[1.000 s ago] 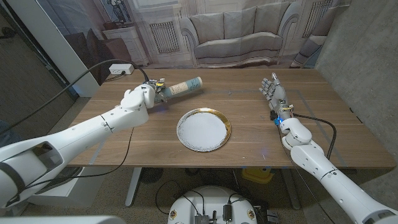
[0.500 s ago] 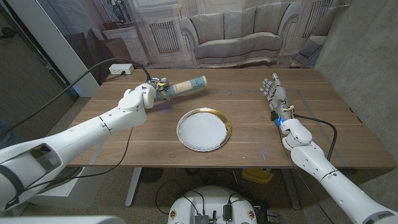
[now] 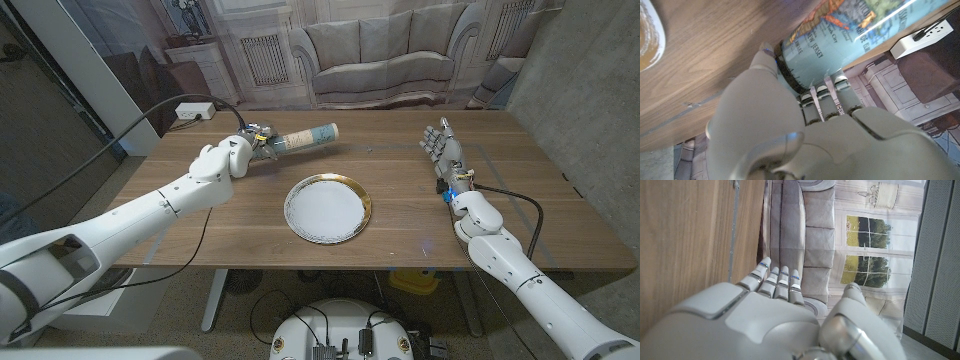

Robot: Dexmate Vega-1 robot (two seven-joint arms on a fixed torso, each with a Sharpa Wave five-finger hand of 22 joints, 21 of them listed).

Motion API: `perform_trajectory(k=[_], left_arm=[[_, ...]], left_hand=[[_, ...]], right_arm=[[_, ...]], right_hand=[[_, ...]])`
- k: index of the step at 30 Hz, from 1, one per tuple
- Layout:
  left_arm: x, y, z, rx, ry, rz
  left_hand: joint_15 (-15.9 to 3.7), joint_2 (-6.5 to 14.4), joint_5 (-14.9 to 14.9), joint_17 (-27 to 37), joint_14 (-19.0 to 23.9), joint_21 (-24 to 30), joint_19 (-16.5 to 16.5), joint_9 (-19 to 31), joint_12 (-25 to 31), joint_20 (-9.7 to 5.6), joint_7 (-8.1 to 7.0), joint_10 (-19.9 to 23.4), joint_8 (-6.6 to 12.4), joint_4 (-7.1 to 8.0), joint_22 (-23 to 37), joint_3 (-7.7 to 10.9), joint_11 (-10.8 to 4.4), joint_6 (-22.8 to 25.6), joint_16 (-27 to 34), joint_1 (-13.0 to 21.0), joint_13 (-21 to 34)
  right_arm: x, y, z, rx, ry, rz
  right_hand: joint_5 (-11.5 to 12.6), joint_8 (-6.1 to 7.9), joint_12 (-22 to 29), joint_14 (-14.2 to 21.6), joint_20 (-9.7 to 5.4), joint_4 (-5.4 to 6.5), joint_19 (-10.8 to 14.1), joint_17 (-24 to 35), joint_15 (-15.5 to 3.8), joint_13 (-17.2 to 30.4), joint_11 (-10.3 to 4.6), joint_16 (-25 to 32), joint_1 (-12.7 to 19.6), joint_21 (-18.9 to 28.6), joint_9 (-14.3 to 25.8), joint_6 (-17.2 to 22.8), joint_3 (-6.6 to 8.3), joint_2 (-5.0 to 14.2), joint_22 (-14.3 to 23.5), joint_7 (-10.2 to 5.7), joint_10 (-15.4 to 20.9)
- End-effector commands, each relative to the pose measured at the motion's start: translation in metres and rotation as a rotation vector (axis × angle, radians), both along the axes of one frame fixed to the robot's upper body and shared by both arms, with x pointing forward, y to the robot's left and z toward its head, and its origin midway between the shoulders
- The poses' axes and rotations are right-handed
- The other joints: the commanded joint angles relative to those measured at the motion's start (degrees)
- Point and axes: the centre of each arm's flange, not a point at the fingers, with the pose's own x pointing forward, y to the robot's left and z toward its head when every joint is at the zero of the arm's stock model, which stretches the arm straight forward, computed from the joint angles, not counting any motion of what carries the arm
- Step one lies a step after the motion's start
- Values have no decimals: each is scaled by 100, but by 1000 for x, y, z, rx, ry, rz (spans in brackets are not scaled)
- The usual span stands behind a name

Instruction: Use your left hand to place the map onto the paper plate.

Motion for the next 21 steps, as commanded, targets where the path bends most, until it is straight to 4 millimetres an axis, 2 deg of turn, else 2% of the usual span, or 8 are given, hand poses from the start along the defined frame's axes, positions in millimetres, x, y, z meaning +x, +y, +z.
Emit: perform_trajectory(k=[1, 21], left_arm=[[-4, -8, -3, 51, -61, -53], [-15, -20, -9, 61, -138, -130]], left_hand=[[-380, -30, 2, 20, 67, 13, 17, 18, -4, -61, -18, 62, 7, 21, 16, 14, -24, 78, -8, -19, 14], [-374, -31, -7, 27, 69, -9, -35, 12, -43, -92, -38, 62, -21, 31, 17, 35, -66, 103, -35, -24, 17]], right_arm=[[1, 0, 3, 1, -3, 1], [3, 1, 0, 13, 5, 1]], right_hand=[[-9, 10, -1, 30, -176, -43, 60, 7, -11, 21, 12, 2, 19, -19, 20, 44, 16, 26, 8, -8, 46], [-9, 6, -1, 31, -172, -49, 67, 8, -3, 21, -1, 0, 23, -48, 21, 38, 13, 33, 8, -7, 50]])
